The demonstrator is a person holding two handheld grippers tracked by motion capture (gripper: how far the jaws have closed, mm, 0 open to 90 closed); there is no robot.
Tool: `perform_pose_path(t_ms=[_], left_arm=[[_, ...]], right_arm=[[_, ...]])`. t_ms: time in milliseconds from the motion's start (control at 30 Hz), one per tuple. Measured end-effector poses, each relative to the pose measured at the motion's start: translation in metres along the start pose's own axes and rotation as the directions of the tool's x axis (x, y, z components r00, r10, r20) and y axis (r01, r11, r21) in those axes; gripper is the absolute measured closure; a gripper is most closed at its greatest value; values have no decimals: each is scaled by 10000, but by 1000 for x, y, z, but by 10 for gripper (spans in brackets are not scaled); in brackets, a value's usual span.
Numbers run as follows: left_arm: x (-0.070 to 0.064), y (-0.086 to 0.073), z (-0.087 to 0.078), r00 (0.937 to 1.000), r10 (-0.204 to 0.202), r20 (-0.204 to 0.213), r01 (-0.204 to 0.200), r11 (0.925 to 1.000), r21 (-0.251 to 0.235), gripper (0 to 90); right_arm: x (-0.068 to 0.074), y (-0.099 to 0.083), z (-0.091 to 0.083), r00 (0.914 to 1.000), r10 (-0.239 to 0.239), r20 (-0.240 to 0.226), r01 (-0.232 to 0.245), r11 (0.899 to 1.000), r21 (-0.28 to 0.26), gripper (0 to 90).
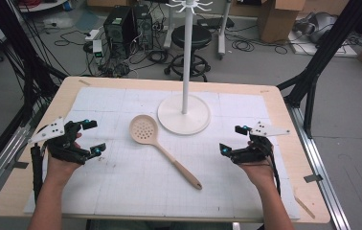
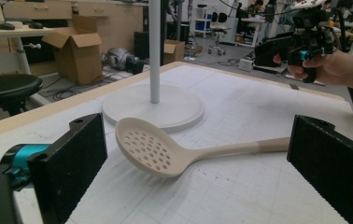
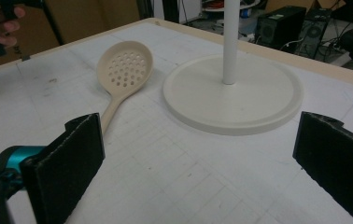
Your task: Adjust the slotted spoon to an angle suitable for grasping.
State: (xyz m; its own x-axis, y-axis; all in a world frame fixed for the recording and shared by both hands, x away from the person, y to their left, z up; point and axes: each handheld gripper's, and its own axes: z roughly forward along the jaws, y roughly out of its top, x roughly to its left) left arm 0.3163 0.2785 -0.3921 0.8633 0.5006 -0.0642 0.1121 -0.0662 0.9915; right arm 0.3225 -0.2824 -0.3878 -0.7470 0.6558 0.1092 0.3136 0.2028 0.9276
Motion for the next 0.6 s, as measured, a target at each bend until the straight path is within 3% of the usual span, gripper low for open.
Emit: perform_pose_path(t_ms=[167,600], left_arm=[[-2,-1,4,10000,31,39,-32,9996,294,55],[-1,-1,2,10000,44,74,-46,9997,256,55]], right_arm=[[-2,-2,0,10000,69,18,-69,10000,20,10],[6,2,4,9999,-120,72,119,9998,163,10]])
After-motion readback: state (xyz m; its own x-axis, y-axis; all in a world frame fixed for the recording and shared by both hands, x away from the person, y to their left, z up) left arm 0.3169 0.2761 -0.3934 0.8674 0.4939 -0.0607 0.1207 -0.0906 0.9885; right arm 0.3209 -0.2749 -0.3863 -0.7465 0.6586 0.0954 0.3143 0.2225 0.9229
